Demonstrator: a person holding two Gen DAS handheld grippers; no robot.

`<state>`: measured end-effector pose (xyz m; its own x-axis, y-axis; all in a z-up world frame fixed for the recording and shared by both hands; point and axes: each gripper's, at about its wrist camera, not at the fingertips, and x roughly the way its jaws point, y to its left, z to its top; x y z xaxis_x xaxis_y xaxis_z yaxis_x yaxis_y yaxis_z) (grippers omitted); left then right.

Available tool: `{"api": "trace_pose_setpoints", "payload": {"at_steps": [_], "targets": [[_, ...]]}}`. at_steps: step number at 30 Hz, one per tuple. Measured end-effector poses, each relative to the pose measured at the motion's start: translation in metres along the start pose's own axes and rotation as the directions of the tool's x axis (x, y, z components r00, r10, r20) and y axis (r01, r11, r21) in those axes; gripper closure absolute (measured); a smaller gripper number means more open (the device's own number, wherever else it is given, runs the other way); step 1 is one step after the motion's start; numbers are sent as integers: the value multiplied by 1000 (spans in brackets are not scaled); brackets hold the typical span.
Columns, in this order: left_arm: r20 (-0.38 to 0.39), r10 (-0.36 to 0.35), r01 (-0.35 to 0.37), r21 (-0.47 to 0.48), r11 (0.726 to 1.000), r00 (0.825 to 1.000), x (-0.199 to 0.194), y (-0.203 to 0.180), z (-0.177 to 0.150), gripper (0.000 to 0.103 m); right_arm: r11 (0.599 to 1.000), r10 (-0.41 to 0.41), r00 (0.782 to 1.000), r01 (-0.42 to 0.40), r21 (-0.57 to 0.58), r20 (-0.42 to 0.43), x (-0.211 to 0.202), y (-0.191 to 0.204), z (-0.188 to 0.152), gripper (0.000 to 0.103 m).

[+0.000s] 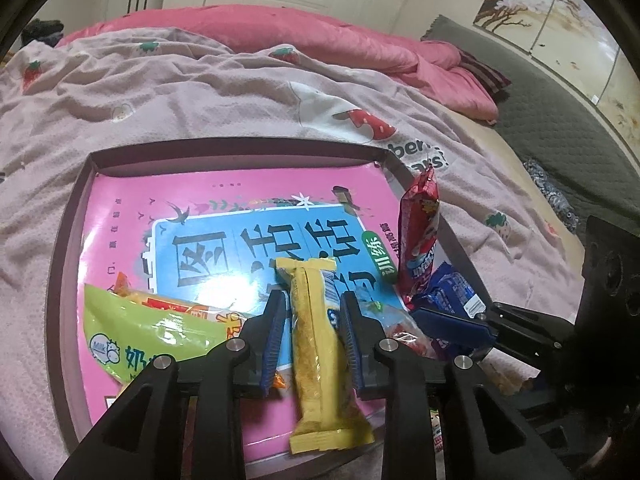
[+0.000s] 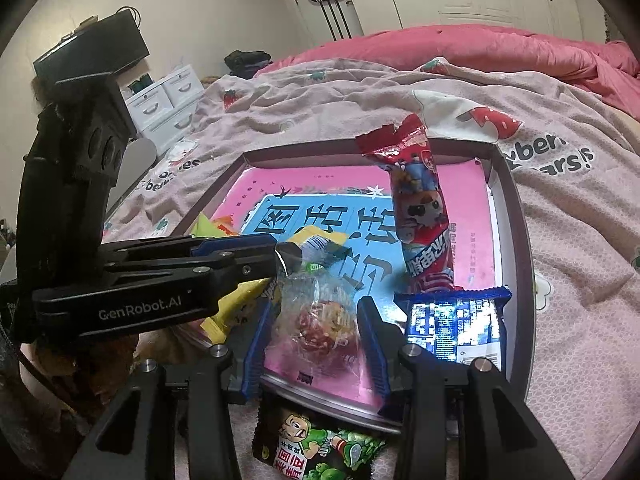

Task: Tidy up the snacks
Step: 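Lower the yellow bag into the tray and open the left gripper while the right lowers the clear bag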

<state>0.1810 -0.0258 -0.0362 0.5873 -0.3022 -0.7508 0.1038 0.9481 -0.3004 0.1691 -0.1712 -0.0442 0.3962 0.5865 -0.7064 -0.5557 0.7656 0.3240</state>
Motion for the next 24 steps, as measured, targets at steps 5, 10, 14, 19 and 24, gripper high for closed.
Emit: {"api": "trace_pose_setpoints", "payload": {"at_steps": [5,10,14,19,24], "targets": [[5,9,-9,1,1000,1000,-5,-1,1,69,1000,-4,1000,4,-1,4,-2,0,0,60],[14,17,-17,-4,1000,1000,-12,-1,2,62,1000,-14,1000,14,-4,12,-4,1,0,60],[24,14,-13,-21,1000,1000,-18,2,4,59,1000,-16,1000,16,-2,19,-6,1,1,60],[37,9,-8,-30,1000,999,-26,3,6,51,1000,-15,999,15,1,29,-9,0,2,59],[48,9,-7,-33,999,999,-35,2,7,49,1000,-13,999,13,-2,39,-14,0,2,59]]}}
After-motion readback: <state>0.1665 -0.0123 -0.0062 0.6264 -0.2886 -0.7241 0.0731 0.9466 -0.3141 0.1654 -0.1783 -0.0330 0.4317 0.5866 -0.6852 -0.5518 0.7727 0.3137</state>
